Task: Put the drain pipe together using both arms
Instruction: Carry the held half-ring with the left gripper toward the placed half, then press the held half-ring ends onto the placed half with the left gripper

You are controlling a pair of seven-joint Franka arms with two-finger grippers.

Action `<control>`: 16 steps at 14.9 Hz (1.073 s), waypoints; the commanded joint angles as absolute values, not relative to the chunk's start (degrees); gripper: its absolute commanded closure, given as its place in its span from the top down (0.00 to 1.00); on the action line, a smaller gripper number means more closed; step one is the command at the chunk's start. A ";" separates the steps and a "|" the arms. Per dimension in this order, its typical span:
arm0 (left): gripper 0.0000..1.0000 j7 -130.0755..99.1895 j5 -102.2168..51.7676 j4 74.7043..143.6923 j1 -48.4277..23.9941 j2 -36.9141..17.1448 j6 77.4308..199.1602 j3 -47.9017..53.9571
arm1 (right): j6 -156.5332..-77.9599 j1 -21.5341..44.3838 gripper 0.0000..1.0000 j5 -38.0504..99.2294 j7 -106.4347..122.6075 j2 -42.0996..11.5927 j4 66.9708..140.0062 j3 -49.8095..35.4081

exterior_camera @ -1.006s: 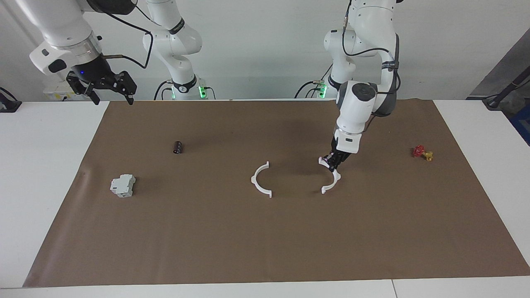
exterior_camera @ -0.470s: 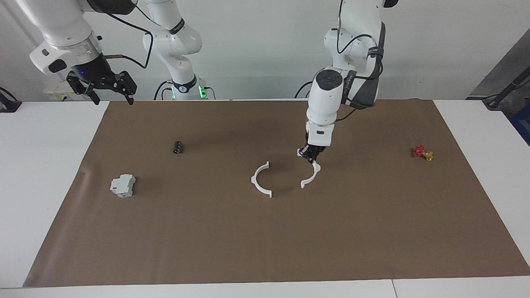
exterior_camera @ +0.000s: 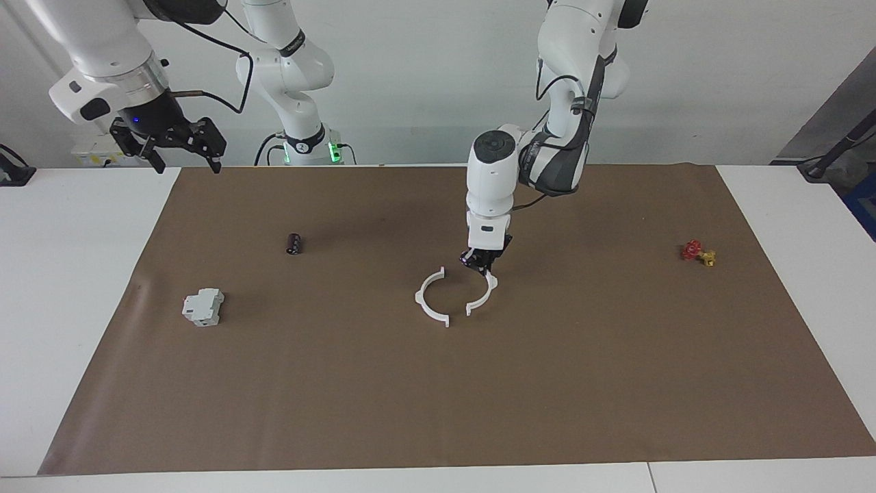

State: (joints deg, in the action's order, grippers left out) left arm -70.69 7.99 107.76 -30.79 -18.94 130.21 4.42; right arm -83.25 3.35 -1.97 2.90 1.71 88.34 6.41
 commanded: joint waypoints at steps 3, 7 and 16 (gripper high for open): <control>0.00 -71.54 9.49 109.16 -30.41 -19.95 136.58 4.04 | -82.97 2.72 1.00 -0.88 4.57 2.20 88.51 6.15; 0.00 -72.15 9.49 110.30 -31.20 -19.95 136.50 4.04 | -82.97 2.72 1.00 -0.88 4.57 2.20 88.51 6.15; 0.00 -80.41 9.49 111.62 -33.75 -20.13 136.41 4.04 | -82.97 2.72 1.00 -0.88 4.57 2.20 88.51 6.15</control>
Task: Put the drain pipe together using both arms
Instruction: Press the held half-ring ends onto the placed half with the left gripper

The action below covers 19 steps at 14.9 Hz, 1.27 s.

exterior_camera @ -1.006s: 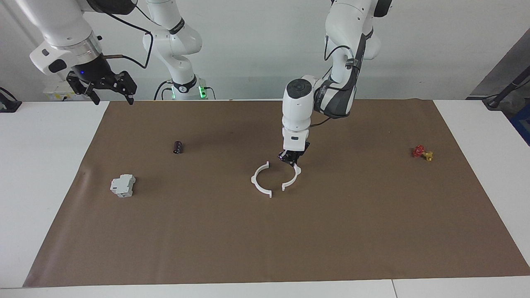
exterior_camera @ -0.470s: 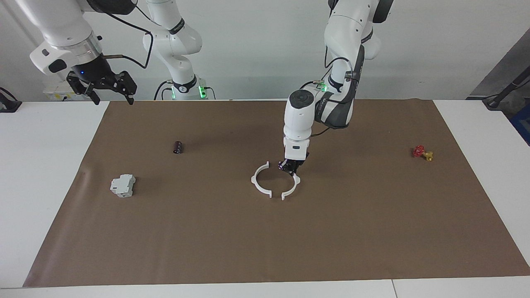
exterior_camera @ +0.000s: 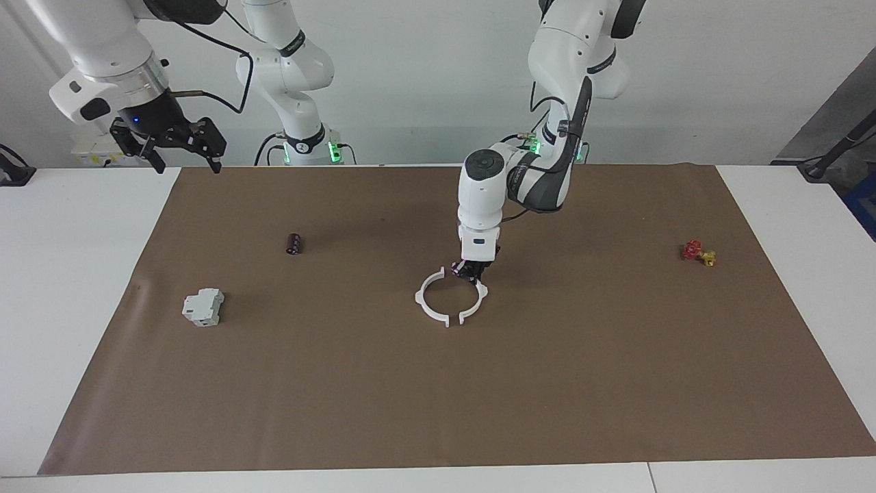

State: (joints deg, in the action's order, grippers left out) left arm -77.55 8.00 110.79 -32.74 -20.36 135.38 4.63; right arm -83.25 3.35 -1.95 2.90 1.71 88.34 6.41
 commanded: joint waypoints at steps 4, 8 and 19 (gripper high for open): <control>0.00 -82.00 9.49 111.36 -33.75 -20.82 138.07 4.04 | -82.97 2.72 1.00 -0.88 4.57 2.20 88.51 6.15; 0.00 -82.53 9.49 111.27 -33.84 -21.45 138.16 4.04 | -82.97 2.72 1.00 -0.88 4.57 2.20 88.51 6.15; 0.00 -82.62 9.58 110.92 -34.63 -21.45 138.16 4.04 | -82.97 2.72 1.00 -0.88 4.57 2.20 88.51 6.15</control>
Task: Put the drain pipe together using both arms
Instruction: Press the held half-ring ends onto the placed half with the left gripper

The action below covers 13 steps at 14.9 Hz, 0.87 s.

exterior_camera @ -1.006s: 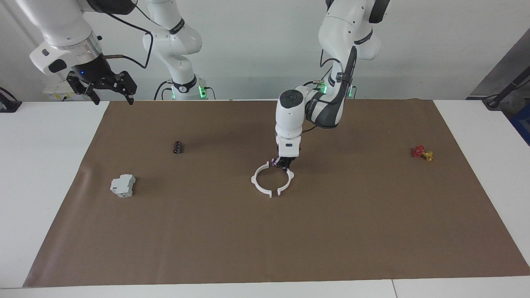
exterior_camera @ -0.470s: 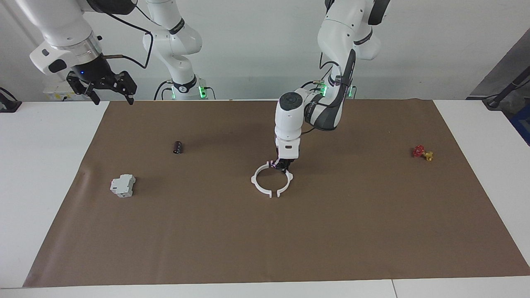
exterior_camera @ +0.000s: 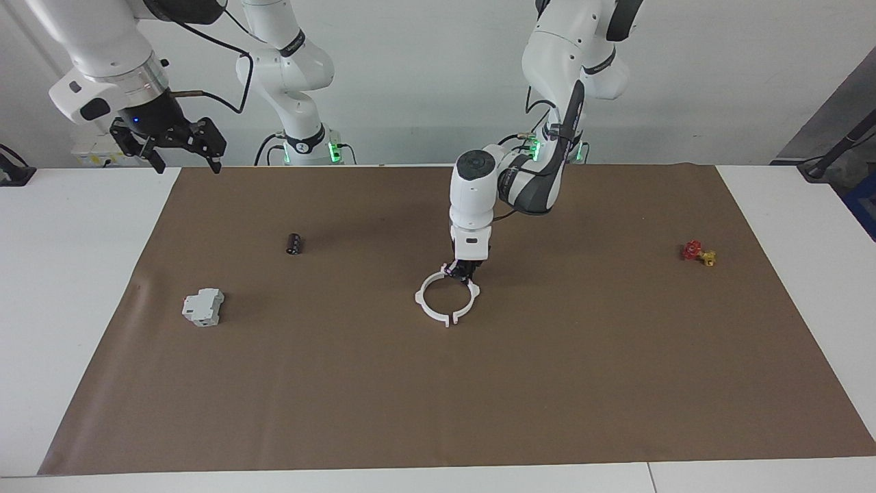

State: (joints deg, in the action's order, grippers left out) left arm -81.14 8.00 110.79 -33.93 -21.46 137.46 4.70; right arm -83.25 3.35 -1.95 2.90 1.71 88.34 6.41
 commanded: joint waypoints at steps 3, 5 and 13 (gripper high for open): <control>0.00 -82.53 9.67 110.92 -34.54 -21.53 139.21 4.04 | -82.97 2.72 1.00 -0.88 4.57 2.20 88.51 6.15; 0.00 -82.44 11.06 110.92 -34.37 -21.97 140.01 4.04 | -82.97 2.72 1.00 -0.88 4.57 2.20 88.51 6.15; 0.00 -82.18 13.01 111.01 -34.45 -22.15 140.01 4.04 | -82.97 2.72 1.00 -0.88 4.57 2.20 88.51 6.15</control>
